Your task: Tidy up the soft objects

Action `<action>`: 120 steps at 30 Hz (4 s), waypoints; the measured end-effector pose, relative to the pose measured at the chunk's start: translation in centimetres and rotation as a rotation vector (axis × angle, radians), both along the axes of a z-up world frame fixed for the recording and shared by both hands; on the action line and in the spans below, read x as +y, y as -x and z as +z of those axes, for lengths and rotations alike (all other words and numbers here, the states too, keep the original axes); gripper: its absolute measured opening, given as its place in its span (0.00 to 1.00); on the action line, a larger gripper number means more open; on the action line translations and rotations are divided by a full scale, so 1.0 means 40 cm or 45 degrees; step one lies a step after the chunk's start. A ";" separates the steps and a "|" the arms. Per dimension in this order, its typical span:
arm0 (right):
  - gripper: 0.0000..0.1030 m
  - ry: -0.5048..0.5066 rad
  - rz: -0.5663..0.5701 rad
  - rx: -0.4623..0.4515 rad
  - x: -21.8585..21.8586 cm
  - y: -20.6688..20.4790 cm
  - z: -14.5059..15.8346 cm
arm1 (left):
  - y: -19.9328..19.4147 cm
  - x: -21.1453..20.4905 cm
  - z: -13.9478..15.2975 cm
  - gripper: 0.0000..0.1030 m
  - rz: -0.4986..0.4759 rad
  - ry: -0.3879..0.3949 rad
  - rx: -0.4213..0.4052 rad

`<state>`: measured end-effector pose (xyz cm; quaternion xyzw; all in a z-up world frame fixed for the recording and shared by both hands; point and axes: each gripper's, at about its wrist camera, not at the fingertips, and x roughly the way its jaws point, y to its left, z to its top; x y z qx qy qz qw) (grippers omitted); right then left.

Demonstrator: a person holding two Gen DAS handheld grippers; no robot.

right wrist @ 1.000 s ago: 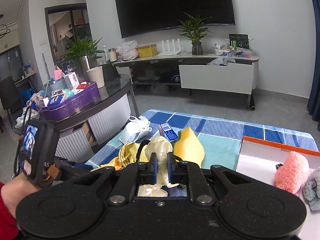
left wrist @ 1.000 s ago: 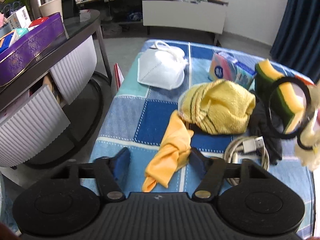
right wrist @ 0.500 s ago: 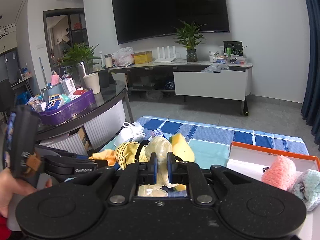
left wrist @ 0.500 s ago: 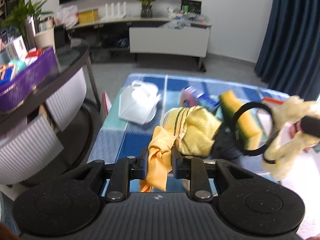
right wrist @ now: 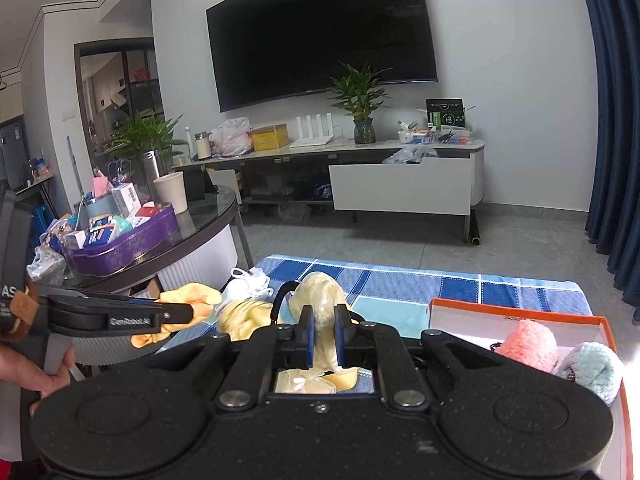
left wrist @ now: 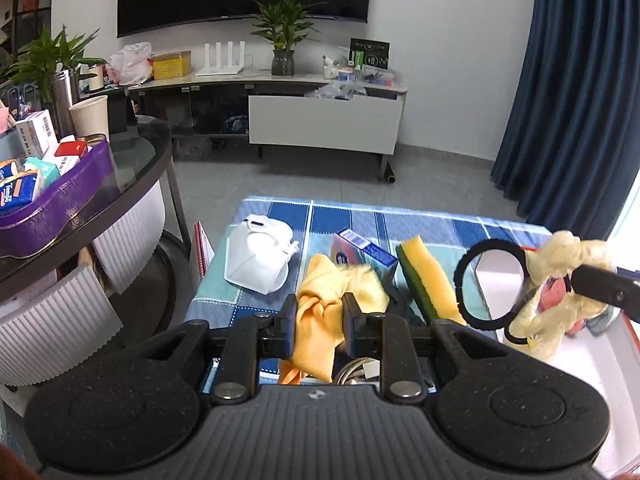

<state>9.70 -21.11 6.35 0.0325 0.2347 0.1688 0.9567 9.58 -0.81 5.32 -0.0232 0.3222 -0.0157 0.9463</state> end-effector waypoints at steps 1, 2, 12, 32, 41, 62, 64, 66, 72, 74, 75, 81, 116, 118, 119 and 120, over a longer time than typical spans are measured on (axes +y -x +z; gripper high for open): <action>0.12 -0.002 -0.002 0.000 -0.001 0.000 0.002 | 0.001 -0.001 0.002 0.24 0.002 -0.001 -0.003; 0.12 -0.004 -0.004 -0.001 -0.002 0.001 0.002 | 0.000 -0.003 0.003 0.24 0.004 -0.002 -0.006; 0.12 -0.011 -0.050 -0.021 -0.029 0.028 0.018 | 0.010 -0.035 0.012 0.24 -0.057 0.008 -0.027; 0.12 -0.016 -0.184 -0.034 -0.096 0.086 0.017 | 0.033 -0.135 -0.009 0.24 -0.230 -0.009 -0.009; 0.12 -0.027 -0.234 -0.030 -0.121 0.112 0.016 | 0.039 -0.145 -0.008 0.24 -0.268 -0.015 -0.005; 0.12 -0.038 -0.307 -0.048 -0.167 0.141 0.014 | 0.050 -0.200 0.004 0.24 -0.319 -0.032 -0.015; 0.12 -0.042 -0.311 -0.049 -0.169 0.143 0.015 | 0.051 -0.204 0.006 0.24 -0.323 -0.028 -0.016; 0.12 -0.043 -0.316 -0.051 -0.170 0.145 0.016 | 0.053 -0.211 0.007 0.24 -0.325 -0.024 -0.016; 0.12 -0.051 -0.332 -0.056 -0.172 0.147 0.018 | 0.059 -0.234 0.009 0.24 -0.340 -0.016 -0.015; 0.12 -0.050 -0.341 -0.059 -0.177 0.152 0.018 | 0.060 -0.242 0.009 0.24 -0.345 -0.013 -0.013; 0.12 -0.051 -0.347 -0.059 -0.179 0.154 0.018 | 0.061 -0.245 0.008 0.24 -0.348 -0.011 -0.012; 0.12 -0.064 -0.375 -0.062 -0.196 0.163 0.020 | 0.070 -0.270 0.005 0.24 -0.367 -0.004 -0.007; 0.12 -0.083 -0.533 -0.046 -0.317 0.210 -0.008 | 0.073 -0.386 -0.018 0.24 -0.447 0.008 0.038; 0.12 -0.084 -0.538 -0.042 -0.322 0.211 -0.010 | 0.073 -0.391 -0.020 0.24 -0.450 0.008 0.041; 0.12 -0.085 -0.539 -0.041 -0.325 0.212 -0.012 | 0.073 -0.394 -0.021 0.24 -0.451 0.008 0.043; 0.12 -0.084 -0.541 -0.040 -0.327 0.214 -0.013 | 0.073 -0.398 -0.022 0.24 -0.454 0.009 0.045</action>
